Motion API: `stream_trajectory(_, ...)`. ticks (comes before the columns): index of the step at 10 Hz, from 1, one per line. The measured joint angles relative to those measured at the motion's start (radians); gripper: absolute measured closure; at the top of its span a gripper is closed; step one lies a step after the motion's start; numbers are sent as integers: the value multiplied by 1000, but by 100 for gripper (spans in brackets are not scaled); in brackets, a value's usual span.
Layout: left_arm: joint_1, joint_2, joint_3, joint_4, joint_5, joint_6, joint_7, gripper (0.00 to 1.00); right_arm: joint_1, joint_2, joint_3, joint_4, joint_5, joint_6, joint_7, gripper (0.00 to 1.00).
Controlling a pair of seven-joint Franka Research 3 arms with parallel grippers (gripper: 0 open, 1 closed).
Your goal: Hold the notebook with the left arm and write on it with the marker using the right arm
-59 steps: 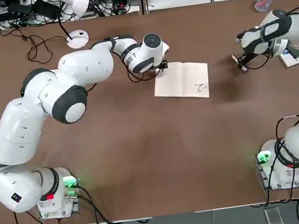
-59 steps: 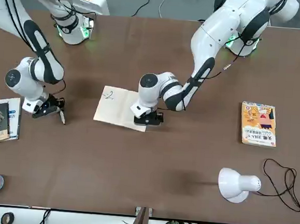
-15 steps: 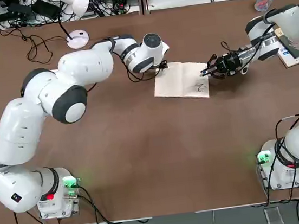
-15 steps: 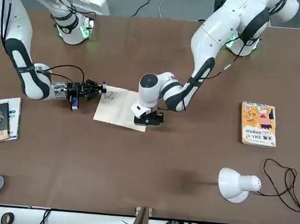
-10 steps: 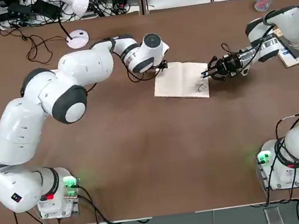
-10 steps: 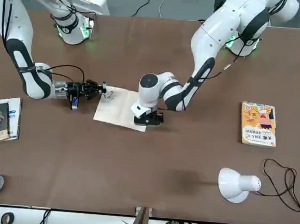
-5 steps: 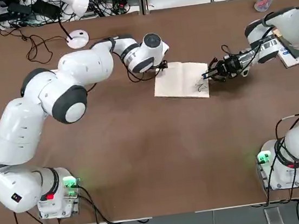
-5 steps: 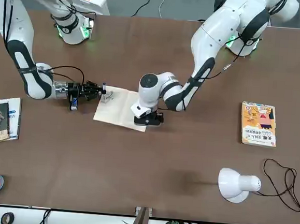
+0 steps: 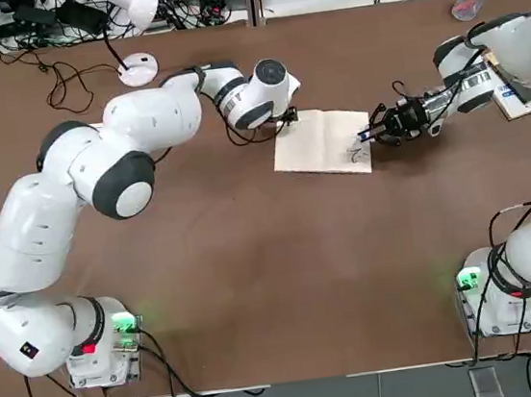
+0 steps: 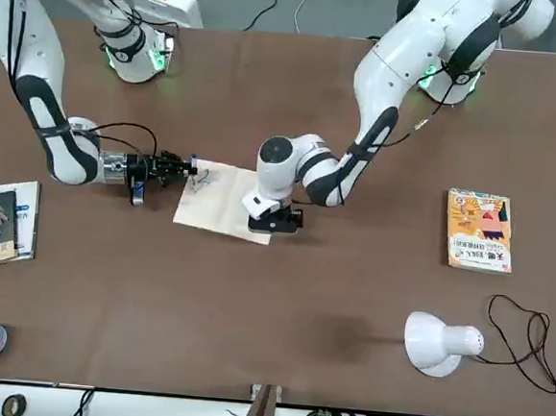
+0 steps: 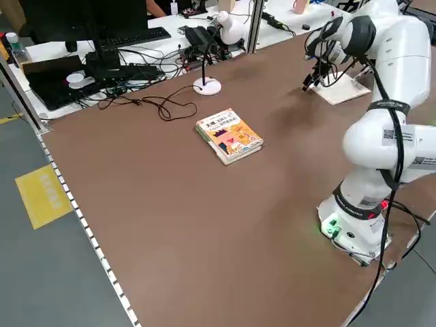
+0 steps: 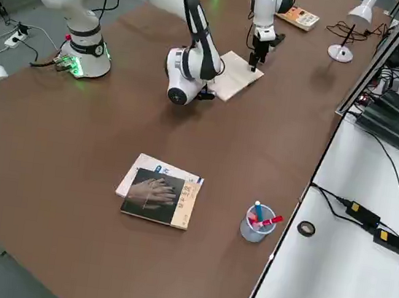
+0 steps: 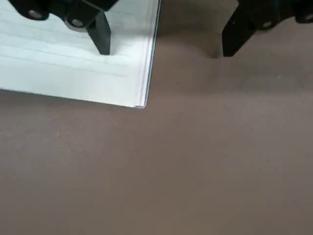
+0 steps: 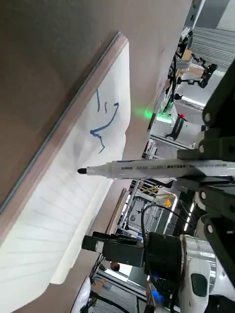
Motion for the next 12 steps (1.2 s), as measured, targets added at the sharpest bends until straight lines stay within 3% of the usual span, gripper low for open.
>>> stream_trajectory(12, 0, 0, 0, 0, 0, 0, 0, 0, 0, 14, 0, -1, 0, -2, -25, 83)
